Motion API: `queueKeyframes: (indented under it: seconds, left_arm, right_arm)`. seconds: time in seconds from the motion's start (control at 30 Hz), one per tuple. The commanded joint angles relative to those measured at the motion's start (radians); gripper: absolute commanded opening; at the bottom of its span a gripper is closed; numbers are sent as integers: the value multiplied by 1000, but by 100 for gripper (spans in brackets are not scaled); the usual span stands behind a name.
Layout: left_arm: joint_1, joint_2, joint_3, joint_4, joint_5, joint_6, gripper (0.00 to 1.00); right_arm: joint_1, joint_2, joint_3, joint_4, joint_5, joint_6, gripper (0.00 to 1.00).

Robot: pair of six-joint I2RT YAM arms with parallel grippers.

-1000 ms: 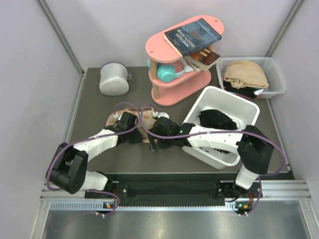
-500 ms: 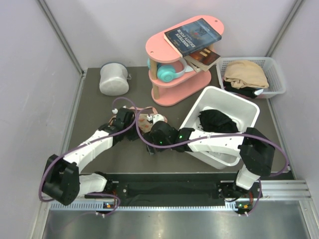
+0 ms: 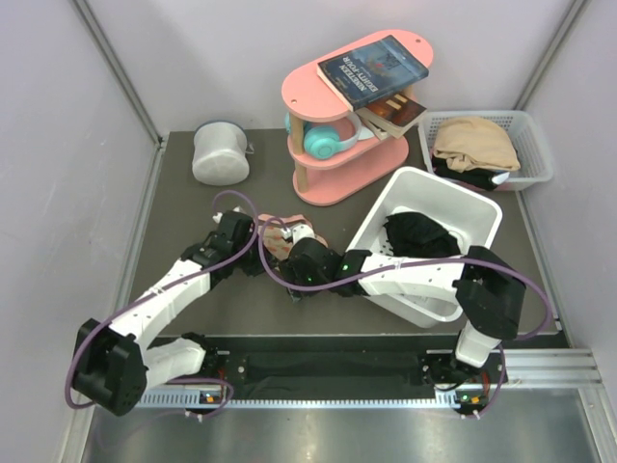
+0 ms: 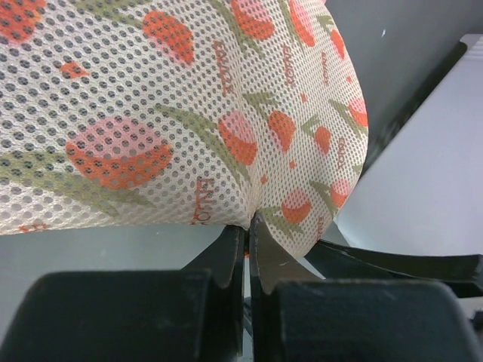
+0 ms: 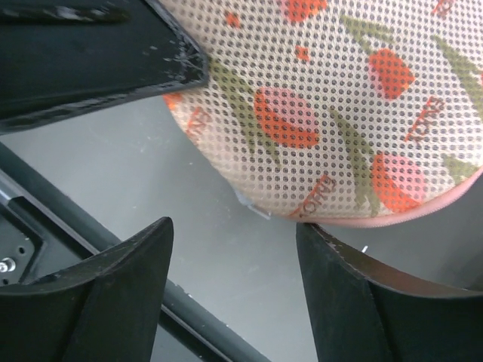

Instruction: Unzip the laundry bag and remove the bra

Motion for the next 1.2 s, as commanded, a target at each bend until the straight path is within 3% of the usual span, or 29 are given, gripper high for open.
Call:
queueKeyframes:
  seconds: [0.0, 0.13, 0.23, 0.47, 0.6, 1.17]
  left_arm:
    - [-4, -33, 9, 4, 22, -17, 0]
    - [-5, -41, 10, 0, 27, -22, 0]
    - [-4, -55, 10, -1, 25, -25, 0]
    - [-3, -78, -3, -6, 30, -33, 0]
    - [-5, -95, -11, -15, 24, -28, 0]
    - [5, -159, -5, -144, -68, 96, 0]
  right_arm:
    - [10, 11, 33, 43, 11, -17, 63]
    - [8, 22, 43, 51, 8, -17, 58]
    - [8, 25, 47, 55, 6, -17, 48]
    - [7, 31, 44, 65, 17, -7, 14]
    - [8, 26, 35, 59, 46, 1, 0]
    - [-10, -73, -95, 57, 120, 45, 0]
